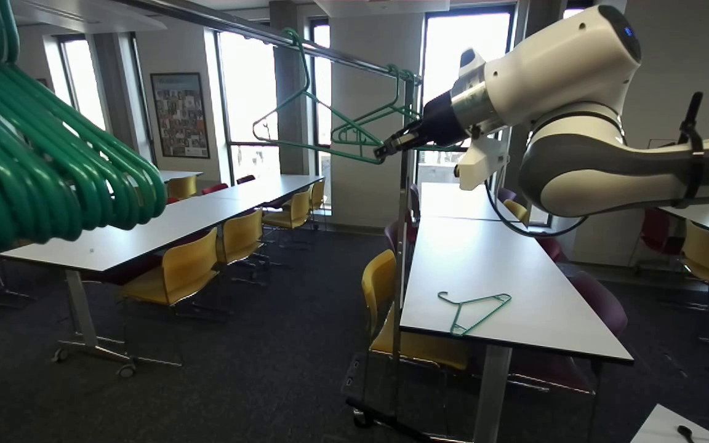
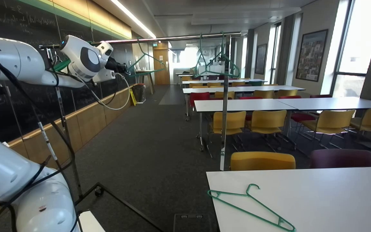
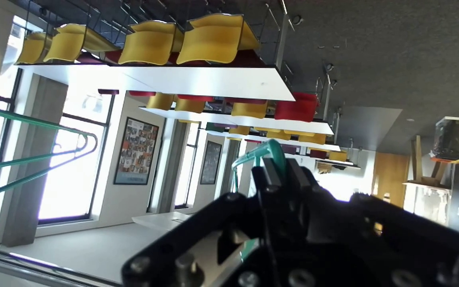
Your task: Place the hangers on the table
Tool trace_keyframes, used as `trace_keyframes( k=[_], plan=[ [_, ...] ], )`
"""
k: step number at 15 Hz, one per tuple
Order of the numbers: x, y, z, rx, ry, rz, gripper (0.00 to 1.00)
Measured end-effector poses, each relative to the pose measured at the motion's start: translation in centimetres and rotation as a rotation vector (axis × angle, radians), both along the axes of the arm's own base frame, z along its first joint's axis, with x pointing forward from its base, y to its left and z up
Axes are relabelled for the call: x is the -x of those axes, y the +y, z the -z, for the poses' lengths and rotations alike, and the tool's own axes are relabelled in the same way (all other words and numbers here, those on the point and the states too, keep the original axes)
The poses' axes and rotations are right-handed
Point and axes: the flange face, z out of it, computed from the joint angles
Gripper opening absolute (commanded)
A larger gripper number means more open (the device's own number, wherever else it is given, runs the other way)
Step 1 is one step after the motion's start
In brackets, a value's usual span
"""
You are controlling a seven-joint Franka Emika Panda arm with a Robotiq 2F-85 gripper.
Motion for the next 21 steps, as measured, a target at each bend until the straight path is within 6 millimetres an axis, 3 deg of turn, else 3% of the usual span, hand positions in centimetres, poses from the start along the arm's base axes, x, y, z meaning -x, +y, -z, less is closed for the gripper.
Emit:
trace_keyframes(
  k=[6,10,13,17,21],
  plan=[
    [1.2,-2.4,-4.5,-0.058,-0.043,0.048,0.02],
    [4.0,-4.2,-5.7,-0.077,0.011,0.088,0.02],
    [6.9,-5.1,-4.3,-0.047,0.090,0.111,0.02],
    [10.3,-6.8,-0.5,0.040,0.210,0.181,0.02],
    [10.9,-9.7,4.7,0.189,0.374,0.292,0.02]
  ],
)
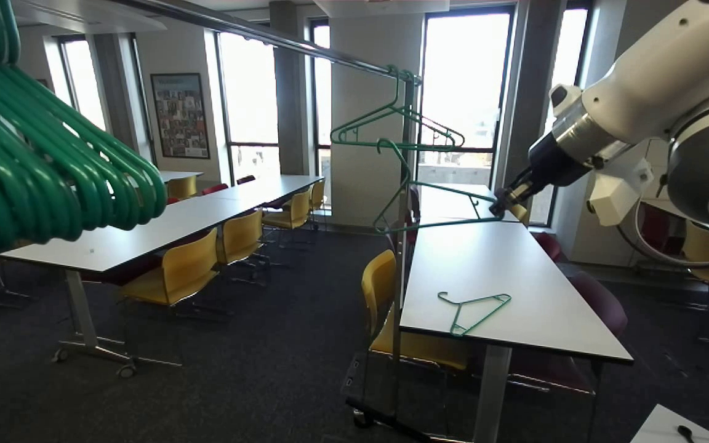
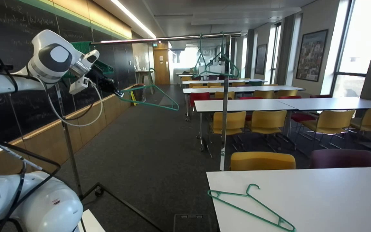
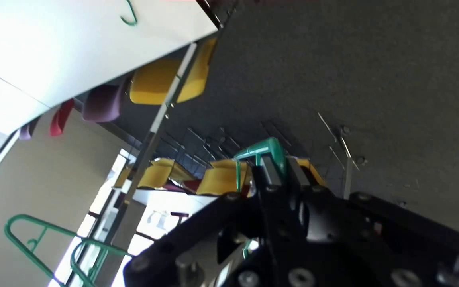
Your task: Place the hangers on the table
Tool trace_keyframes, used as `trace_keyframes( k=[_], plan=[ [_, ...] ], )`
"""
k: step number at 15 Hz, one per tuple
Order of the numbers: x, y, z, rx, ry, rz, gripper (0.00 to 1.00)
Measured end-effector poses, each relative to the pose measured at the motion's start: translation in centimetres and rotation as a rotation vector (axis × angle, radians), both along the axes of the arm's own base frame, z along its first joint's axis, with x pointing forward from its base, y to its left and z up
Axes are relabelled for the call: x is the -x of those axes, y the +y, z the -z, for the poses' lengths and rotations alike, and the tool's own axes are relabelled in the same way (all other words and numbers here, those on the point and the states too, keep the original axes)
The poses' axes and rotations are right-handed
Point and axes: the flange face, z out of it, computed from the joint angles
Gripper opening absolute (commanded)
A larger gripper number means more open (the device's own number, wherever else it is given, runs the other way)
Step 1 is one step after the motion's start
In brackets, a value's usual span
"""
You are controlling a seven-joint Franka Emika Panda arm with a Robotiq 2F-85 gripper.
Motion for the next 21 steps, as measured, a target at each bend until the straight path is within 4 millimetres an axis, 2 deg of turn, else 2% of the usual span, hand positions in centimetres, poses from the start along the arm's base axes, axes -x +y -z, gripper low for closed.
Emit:
trace_keyframes(
  k=[4,9,12,15,19,20,21],
  plan=[
    [-2.1,-3.5,5.1,0.148,0.163,0.090,0.02],
    [-6.5,-7.0,9.6,0.345,0.262,0.163,0.02],
    [-9.4,-9.5,11.7,0.476,0.304,0.200,0.02],
    [-11.6,-13.0,13.5,0.590,0.344,0.237,0.02],
    [-13.5,-17.5,15.4,0.669,0.398,0.271,0.02],
    [-13.9,-18.4,15.7,0.673,0.409,0.280,0.09],
    [-14.0,-18.8,16.0,0.666,0.420,0.282,0.09]
  ],
)
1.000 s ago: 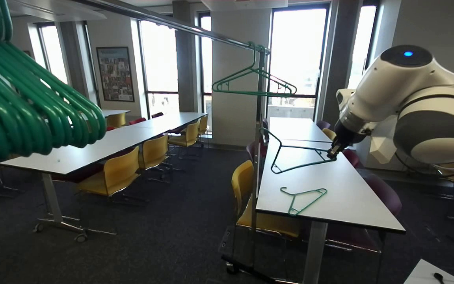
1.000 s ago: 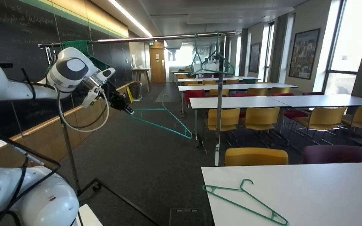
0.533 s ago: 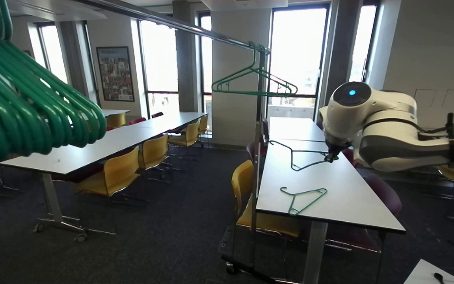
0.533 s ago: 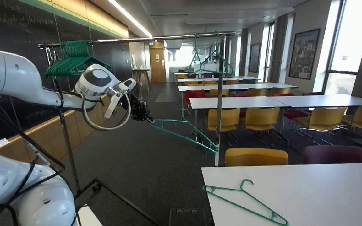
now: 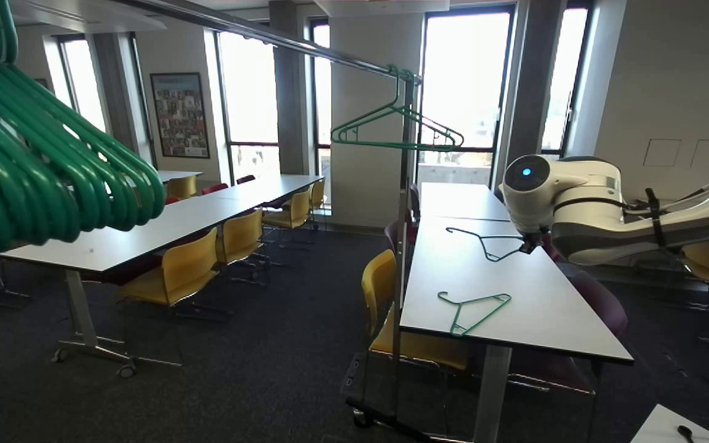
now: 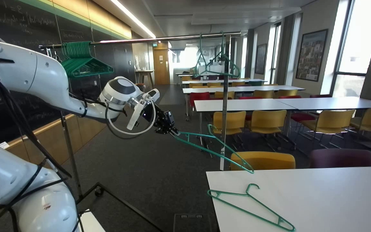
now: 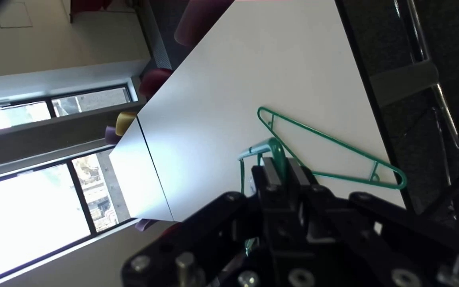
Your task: Place the hangers on the table
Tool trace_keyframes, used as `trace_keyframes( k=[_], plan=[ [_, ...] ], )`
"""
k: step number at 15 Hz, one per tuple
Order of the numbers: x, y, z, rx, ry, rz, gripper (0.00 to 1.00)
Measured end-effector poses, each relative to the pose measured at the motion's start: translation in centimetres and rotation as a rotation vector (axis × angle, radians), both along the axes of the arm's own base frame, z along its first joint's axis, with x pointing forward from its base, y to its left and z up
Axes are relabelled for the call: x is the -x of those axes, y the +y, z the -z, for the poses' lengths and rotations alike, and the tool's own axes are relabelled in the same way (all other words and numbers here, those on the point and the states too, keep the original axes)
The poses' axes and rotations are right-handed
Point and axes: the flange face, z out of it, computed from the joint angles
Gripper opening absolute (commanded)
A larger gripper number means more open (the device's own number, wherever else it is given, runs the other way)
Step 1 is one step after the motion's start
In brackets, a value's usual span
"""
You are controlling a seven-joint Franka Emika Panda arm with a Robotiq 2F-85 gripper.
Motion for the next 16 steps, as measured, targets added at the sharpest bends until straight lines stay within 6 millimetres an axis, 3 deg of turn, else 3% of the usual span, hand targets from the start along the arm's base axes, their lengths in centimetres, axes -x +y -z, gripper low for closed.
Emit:
trace_keyframes(
  k=[3,4,9,16],
  plan=[
    [-0.1,0.3,0.2,-0.008,0.006,-0.010,0.09],
    [0.0,0.5,0.2,-0.008,0.005,-0.015,0.02],
    [-0.2,0.9,0.8,-0.008,0.012,-0.025,0.02],
    [-3.4,-0.8,5.9,0.071,-0.008,0.050,0.02]
  ],
)
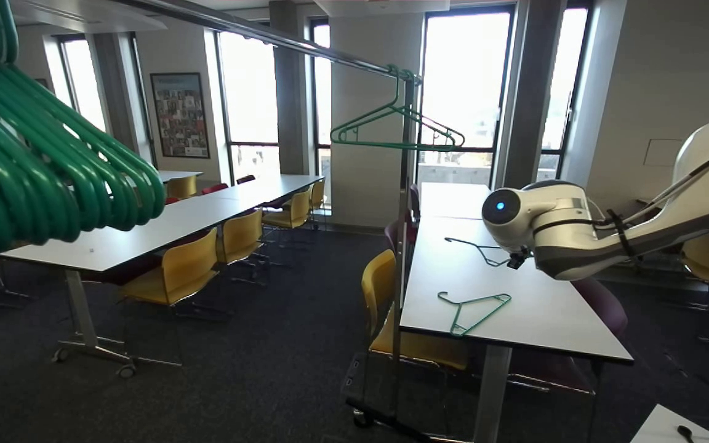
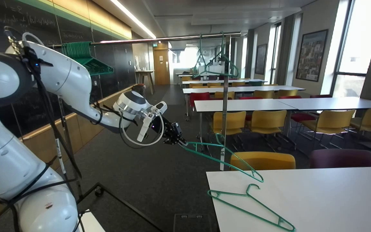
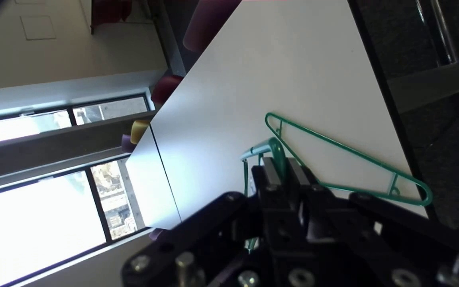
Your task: Place the hangers on the table
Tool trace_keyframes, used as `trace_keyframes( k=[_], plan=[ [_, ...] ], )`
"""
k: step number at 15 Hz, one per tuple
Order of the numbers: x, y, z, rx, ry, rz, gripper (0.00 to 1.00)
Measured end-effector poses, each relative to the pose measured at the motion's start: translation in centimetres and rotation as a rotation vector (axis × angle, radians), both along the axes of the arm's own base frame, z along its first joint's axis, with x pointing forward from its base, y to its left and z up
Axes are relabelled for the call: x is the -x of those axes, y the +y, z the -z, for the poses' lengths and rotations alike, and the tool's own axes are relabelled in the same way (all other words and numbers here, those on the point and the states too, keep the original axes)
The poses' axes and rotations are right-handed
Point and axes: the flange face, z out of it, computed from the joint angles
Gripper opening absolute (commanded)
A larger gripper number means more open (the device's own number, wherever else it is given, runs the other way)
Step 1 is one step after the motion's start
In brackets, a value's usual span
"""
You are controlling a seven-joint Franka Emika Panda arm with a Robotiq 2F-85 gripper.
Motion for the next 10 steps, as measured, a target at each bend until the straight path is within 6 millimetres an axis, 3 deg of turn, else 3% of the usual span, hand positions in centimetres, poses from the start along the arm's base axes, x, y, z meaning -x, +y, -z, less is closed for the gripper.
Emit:
trace_keyframes(
  k=[10],
  plan=[
    [-5.8,-3.0,8.1,0.055,-0.002,0.191,0.02]
  ],
)
